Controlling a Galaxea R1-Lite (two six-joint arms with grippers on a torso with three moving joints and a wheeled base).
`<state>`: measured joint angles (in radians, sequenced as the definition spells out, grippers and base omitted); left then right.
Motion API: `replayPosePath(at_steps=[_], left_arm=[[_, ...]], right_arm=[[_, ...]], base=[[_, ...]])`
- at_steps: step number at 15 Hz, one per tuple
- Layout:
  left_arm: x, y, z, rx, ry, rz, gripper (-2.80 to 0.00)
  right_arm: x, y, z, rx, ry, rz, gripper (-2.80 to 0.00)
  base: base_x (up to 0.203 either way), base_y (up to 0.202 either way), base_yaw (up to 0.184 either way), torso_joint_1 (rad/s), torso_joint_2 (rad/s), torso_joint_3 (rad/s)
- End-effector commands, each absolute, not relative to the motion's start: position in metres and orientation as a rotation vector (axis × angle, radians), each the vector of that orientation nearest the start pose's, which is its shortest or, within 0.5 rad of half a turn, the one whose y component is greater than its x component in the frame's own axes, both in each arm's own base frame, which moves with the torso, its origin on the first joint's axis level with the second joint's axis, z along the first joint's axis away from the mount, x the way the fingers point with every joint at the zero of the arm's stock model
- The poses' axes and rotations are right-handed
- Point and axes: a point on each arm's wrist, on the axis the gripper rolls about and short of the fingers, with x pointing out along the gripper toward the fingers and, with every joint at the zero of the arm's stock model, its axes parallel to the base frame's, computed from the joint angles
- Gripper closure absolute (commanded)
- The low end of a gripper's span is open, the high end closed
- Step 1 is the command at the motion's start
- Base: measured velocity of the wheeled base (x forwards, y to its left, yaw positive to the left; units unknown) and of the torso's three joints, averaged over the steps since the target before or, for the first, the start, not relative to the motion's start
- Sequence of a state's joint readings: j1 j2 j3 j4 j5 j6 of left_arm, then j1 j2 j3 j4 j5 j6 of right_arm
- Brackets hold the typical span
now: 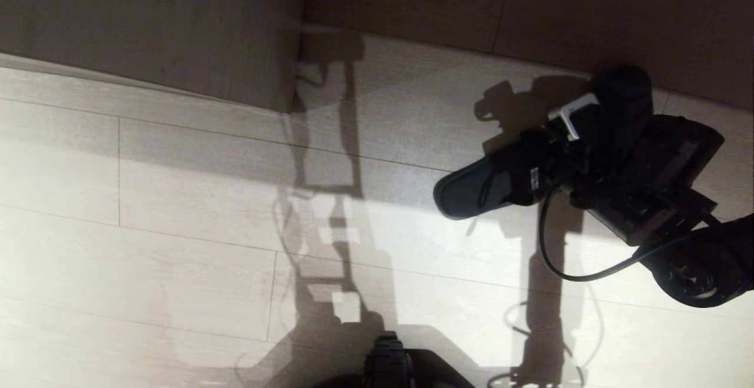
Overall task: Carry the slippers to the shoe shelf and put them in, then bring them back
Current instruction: Place the slippers on the floor
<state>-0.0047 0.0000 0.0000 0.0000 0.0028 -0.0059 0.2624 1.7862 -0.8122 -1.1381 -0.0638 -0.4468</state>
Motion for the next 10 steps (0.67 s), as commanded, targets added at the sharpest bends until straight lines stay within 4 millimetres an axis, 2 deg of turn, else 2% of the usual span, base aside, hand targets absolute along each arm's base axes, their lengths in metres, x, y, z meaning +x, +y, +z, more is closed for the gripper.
replayPosePath(at_steps=[1, 5, 10], left_arm=[[-0.023, 0.0, 0.075, -0.006, 0.0, -0.002, 0.0], [-0.023, 0.0, 0.075, -0.003, 0.0, -0.003, 0.0], [-0.023, 0.0, 0.075, -0.003, 0.0, -0.003, 0.0]], right_arm=[[0.306, 0.088, 0.205, -0.418, -0.201, 0.181, 0.0], [0.292, 0.099, 0.182, -0.419, -0.134, 0.291, 0.0], [0.283, 0.095, 0.159, -0.429, -0.118, 0.297, 0.0]], base=[[0.0, 0.0, 0.0, 0.0, 0.0, 0.0], [0.0, 0.0, 0.0, 0.0, 0.0, 0.0], [0.0, 0.0, 0.0, 0.0, 0.0, 0.0]])
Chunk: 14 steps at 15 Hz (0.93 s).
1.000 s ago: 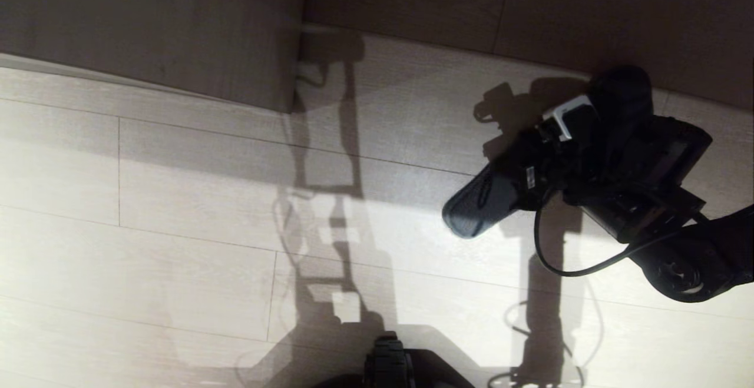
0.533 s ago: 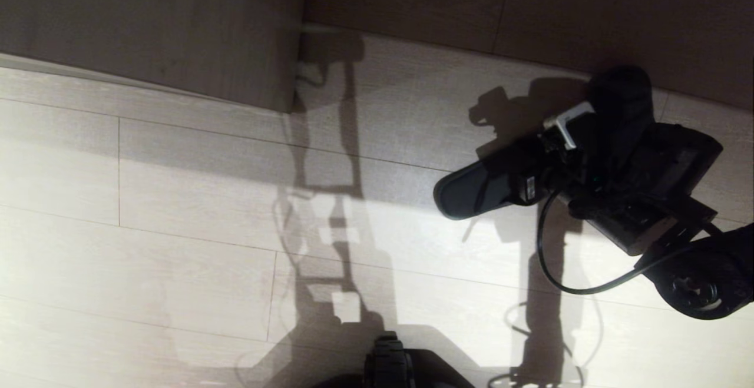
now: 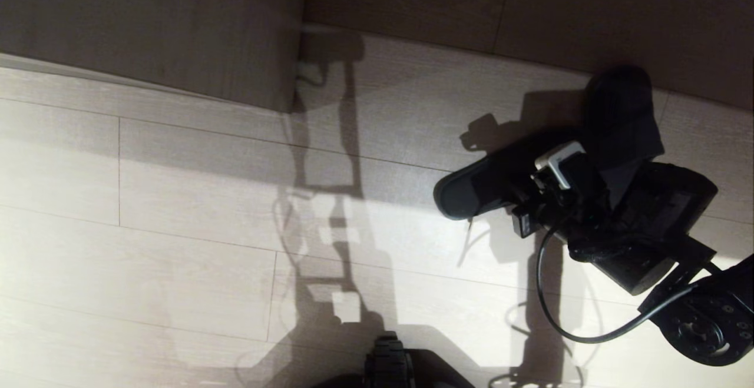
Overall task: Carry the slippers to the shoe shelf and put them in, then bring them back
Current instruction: Place the slippers on the floor
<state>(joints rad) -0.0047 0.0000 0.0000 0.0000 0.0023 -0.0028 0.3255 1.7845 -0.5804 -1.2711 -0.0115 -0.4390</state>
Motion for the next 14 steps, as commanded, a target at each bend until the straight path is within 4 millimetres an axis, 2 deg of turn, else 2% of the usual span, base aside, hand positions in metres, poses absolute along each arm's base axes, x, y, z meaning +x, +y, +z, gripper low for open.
replayPosePath(at_steps=[1, 6, 9, 12, 14], left_arm=[[-0.023, 0.0, 0.075, -0.003, 0.0, -0.002, 0.0], [-0.023, 0.0, 0.075, -0.002, 0.0, 0.0, 0.0], [-0.023, 0.0, 0.075, -0.002, 0.0, 0.0, 0.0], [-0.023, 0.0, 0.075, -0.002, 0.0, 0.0, 0.0], [-0.023, 0.0, 0.075, -0.002, 0.0, 0.0, 0.0]], right_arm=[[0.279, 0.092, 0.154, -0.433, -0.11, 0.292, 0.0], [0.275, 0.06, 0.149, -0.499, -0.111, 0.2, 0.0], [0.272, 0.057, 0.153, -0.5, -0.129, 0.202, 0.0], [0.257, 0.054, 0.144, -0.506, -0.09, 0.241, 0.0], [0.254, 0.053, 0.143, -0.508, -0.087, 0.247, 0.0]], base=[[0.0, 0.0, 0.0, 0.0, 0.0, 0.0], [0.0, 0.0, 0.0, 0.0, 0.0, 0.0], [0.0, 0.0, 0.0, 0.0, 0.0, 0.0], [0.0, 0.0, 0.0, 0.0, 0.0, 0.0], [0.0, 0.0, 0.0, 0.0, 0.0, 0.0]])
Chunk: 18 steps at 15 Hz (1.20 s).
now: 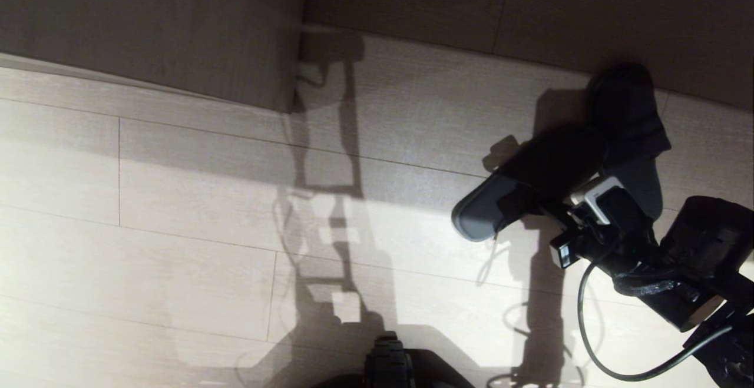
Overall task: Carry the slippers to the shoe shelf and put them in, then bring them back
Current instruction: Place the slippers on the floor
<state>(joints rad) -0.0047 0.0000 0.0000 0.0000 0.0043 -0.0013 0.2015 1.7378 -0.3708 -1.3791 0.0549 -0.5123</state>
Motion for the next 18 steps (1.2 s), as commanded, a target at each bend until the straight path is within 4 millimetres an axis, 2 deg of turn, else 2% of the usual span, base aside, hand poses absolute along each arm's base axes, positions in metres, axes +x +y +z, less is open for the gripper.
replayPosePath(at_steps=[1, 3, 8, 14, 18], left_arm=[[-0.023, 0.0, 0.075, -0.002, -0.001, 0.0, 0.0], [-0.023, 0.0, 0.075, -0.002, 0.0, 0.0, 0.0], [-0.023, 0.0, 0.075, -0.002, 0.0, 0.0, 0.0], [-0.023, 0.0, 0.075, -0.002, 0.0, 0.0, 0.0], [-0.023, 0.0, 0.075, -0.002, 0.0, 0.0, 0.0]], right_arm=[[0.251, 0.049, 0.142, -0.522, -0.08, 0.234, 0.0], [0.248, 0.033, 0.139, -0.555, -0.051, 0.18, 0.0], [0.252, 0.013, 0.139, -0.572, -0.036, 0.101, 0.0], [0.253, 0.012, 0.139, -0.564, -0.04, 0.116, 0.0], [0.239, 0.012, 0.148, -0.572, -0.077, 0.105, 0.0]], base=[[0.0, 0.0, 0.0, 0.0, 0.0, 0.0], [0.0, 0.0, 0.0, 0.0, 0.0, 0.0], [0.0, 0.0, 0.0, 0.0, 0.0, 0.0], [0.0, 0.0, 0.0, 0.0, 0.0, 0.0], [0.0, 0.0, 0.0, 0.0, 0.0, 0.0]])
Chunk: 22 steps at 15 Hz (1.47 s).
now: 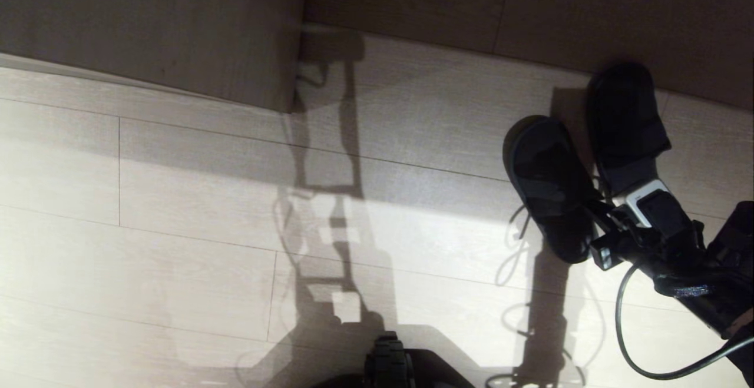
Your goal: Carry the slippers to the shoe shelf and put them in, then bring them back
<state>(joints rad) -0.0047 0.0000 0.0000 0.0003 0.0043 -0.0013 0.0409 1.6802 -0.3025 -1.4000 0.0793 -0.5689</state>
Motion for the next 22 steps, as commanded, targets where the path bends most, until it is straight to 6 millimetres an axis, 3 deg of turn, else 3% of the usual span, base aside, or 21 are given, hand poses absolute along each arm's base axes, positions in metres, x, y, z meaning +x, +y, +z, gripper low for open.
replayPosePath(at_steps=[1, 7, 15, 18, 22], left_arm=[[-0.023, 0.0, 0.075, -0.002, -0.002, 0.0, 0.0], [-0.023, 0.0, 0.075, -0.002, 0.0, 0.0, 0.0], [-0.023, 0.0, 0.075, -0.005, 0.002, -0.002, 0.0], [-0.023, 0.0, 0.075, -0.005, 0.0, -0.002, 0.0], [-0.023, 0.0, 0.075, -0.006, 0.0, -0.002, 0.0]], right_arm=[[0.233, 0.011, 0.15, -0.574, -0.085, 0.103, 0.0], [0.21, 0.011, 0.161, -0.56, -0.135, 0.094, 0.0], [0.121, 0.007, 0.193, -0.42, -0.346, 0.055, 0.0], [0.1, 0.005, 0.194, -0.402, -0.336, 0.044, 0.0], [0.032, 0.003, 0.204, -0.354, -0.407, 0.03, 0.0]], base=[[0.0, 0.0, 0.0, 0.0, 0.0, 0.0], [0.0, 0.0, 0.0, 0.0, 0.0, 0.0], [0.0, 0.0, 0.0, 0.0, 0.0, 0.0], [0.0, 0.0, 0.0, 0.0, 0.0, 0.0], [0.0, 0.0, 0.0, 0.0, 0.0, 0.0]])
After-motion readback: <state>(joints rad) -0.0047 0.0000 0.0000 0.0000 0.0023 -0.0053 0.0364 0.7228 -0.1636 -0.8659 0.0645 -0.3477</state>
